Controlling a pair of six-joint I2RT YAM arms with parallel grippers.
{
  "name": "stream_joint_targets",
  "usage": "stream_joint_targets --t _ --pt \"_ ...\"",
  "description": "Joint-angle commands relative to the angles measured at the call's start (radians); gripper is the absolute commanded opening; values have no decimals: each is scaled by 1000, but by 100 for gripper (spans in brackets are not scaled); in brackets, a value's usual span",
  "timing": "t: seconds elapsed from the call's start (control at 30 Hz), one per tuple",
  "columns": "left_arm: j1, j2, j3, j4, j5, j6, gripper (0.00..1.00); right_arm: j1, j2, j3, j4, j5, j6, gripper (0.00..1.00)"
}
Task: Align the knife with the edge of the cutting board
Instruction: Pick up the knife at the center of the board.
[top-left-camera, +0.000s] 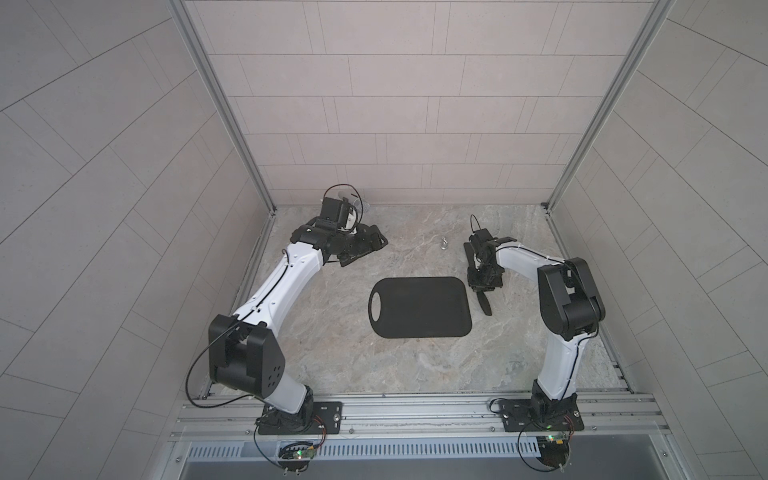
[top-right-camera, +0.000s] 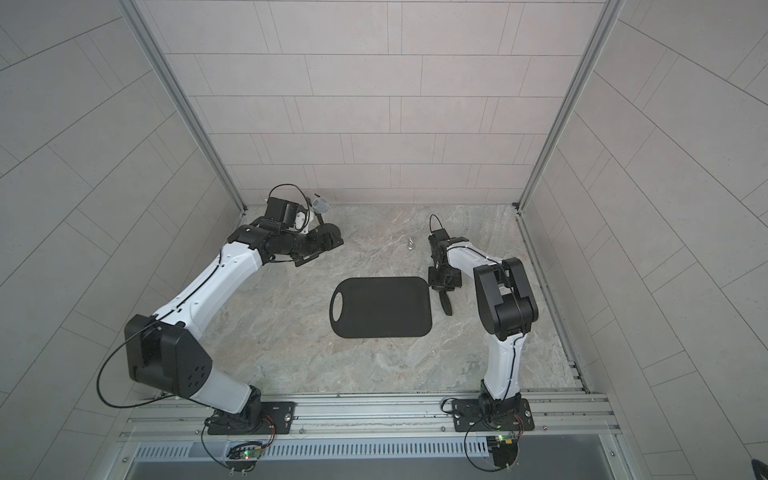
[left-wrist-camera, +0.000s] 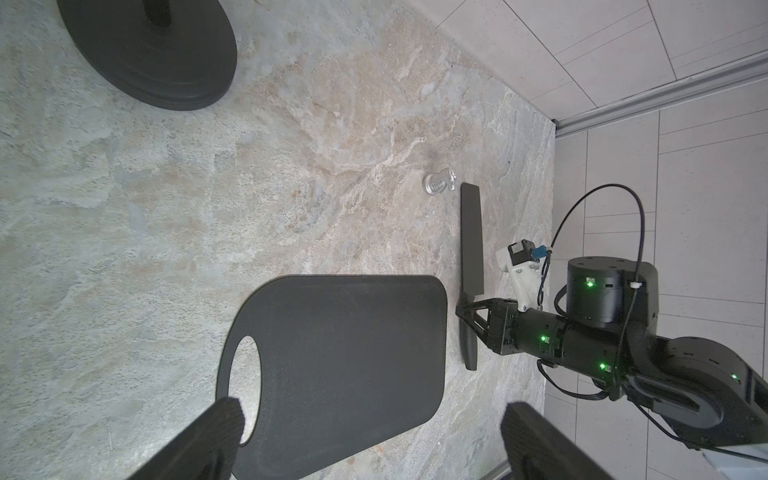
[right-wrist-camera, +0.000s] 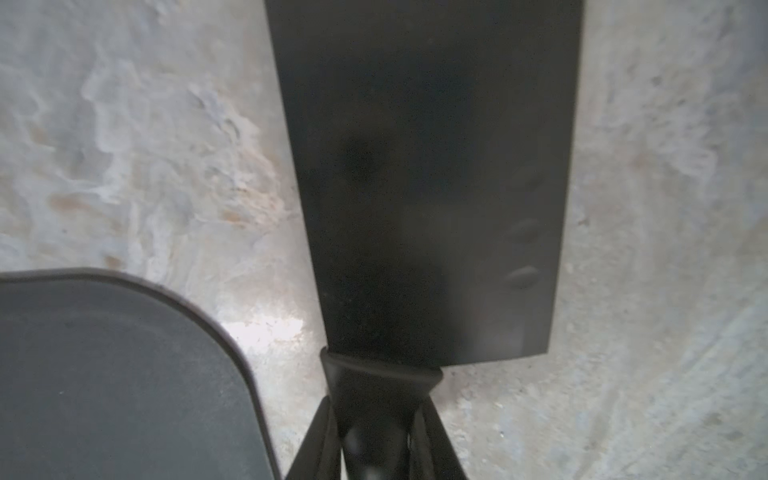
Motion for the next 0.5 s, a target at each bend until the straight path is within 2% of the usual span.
stream_joint_targets --t 0.0,0.47 --pt "0 -19 -9 -1 5 16 100 -5 23 -51 59 -4 18 0" --pt "-1 -17 -9 -1 7 16 100 -4 -125 -155 96 -89 75 0"
